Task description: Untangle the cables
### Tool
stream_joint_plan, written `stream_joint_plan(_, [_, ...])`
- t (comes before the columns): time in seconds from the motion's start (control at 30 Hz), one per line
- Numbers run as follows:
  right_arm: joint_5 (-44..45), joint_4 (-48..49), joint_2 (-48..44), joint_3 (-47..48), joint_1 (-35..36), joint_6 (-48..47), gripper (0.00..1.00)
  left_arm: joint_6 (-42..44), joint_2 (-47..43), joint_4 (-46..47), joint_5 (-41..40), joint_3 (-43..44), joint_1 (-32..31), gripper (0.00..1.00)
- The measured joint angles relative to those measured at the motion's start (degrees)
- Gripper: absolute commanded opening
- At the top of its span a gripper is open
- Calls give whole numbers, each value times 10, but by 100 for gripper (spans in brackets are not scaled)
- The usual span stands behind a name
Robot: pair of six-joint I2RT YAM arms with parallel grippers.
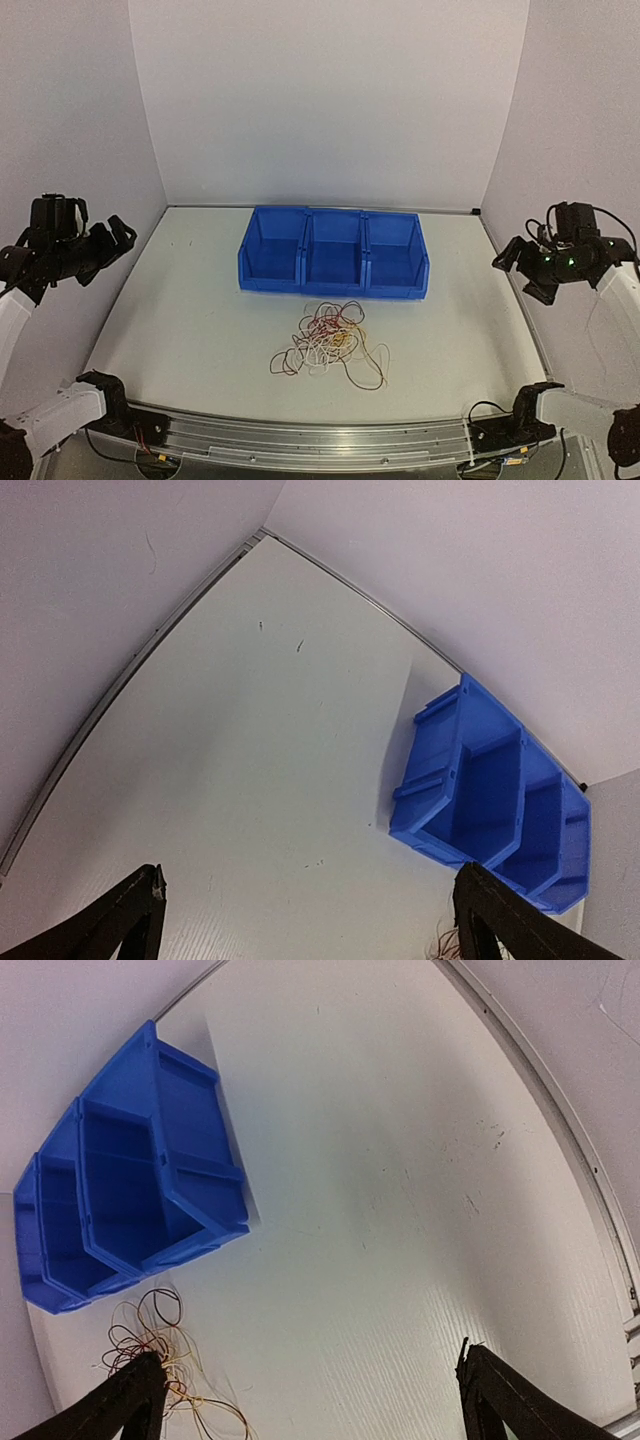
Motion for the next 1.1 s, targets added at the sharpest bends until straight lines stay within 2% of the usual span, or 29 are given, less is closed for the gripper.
stream_joint_plan(0.17, [-47, 0, -11, 0, 0, -8, 98, 0, 19, 22, 55, -12, 0, 99])
stream_joint_plan(0.3, [-129, 3, 28, 1, 3, -8, 98, -6, 49, 84, 134, -57, -2, 99])
stream_joint_plan(0.37, [-147, 6, 56, 1, 30, -7, 98, -15, 68, 107, 161, -76, -14, 99])
stream_joint_plan(0.43, [-122, 11, 82, 2, 110, -9, 98, -28, 89, 130, 160, -90, -63, 100])
stream_joint_plan(0.57, [-73, 19, 159, 22, 310, -17, 98, -44, 144, 175, 127, -90, -222, 100])
stream_joint_plan(0.67, [-36, 31, 218, 40, 384, -20, 93, -48, 223, 197, 97, -68, -330, 100])
stream_joint_plan(0.9, [8, 62, 337, 61, 478, -29, 82, -34, 373, 254, 63, -6, -497, 100])
stream_joint_plan(1.1, [17, 80, 360, 59, 516, -35, 63, -24, 506, 272, 27, 85, -567, 99])
